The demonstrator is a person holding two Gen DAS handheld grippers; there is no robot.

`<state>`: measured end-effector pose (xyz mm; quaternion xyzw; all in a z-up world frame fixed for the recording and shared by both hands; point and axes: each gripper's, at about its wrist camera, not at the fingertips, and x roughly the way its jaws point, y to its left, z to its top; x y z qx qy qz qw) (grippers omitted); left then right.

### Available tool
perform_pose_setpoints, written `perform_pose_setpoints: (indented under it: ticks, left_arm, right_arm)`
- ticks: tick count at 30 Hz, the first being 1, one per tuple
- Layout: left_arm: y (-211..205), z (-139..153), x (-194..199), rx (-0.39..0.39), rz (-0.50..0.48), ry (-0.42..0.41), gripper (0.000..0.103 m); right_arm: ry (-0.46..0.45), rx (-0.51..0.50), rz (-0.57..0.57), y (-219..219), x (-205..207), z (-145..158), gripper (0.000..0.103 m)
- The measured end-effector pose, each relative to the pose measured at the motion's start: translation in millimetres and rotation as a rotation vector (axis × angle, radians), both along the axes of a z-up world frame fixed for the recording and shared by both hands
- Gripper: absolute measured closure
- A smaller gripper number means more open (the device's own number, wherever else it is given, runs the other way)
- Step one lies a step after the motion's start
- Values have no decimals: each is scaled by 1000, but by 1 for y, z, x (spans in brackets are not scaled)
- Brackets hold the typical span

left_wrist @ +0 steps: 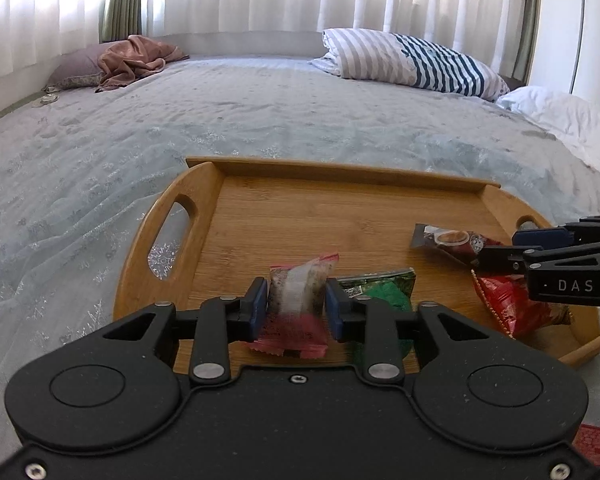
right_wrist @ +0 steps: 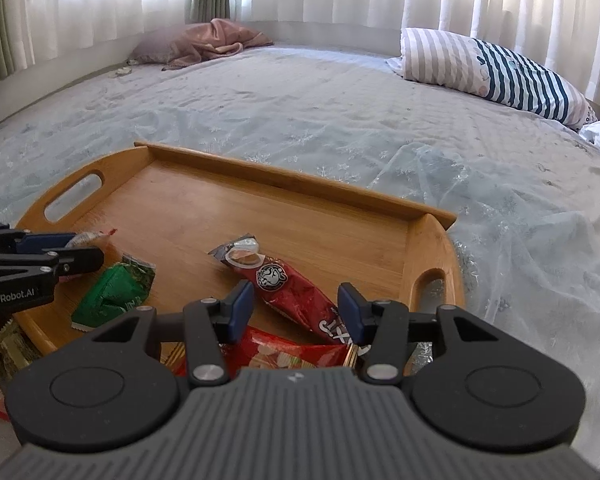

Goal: Organize snacks
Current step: 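Place the wafer packet and MXP bar on the tray with both tools, then open, then withdraw both open tools from the tray toward the snack pile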

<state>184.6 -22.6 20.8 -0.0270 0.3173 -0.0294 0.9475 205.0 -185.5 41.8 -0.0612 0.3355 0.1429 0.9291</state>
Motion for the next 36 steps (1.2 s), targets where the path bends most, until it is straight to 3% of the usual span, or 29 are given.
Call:
perform_pose_setpoints:
  ticks: [5,10,18,27,36]
  left_arm:
    - [2,9,-11,4,-13,-49,47]
    - [7,19,-28,-31,-34,-76,22]
    - [12,30,-66,-18,-70,-133,14]
    - [19,27,-104,-19,-94,-137,8]
    - [22,20,-125,-8,-106,-145,5]
  right_arm:
    - [-38,30,-17,-6,-9,11,33]
    - [-93,95,-56,-14,-27,23,18]
    - [-168,143,-77,-15,-68,28,14]
    - [-255,124,-120,-11,-110,24,10]
    - [-284,129,-140,-6,-140,11,2]
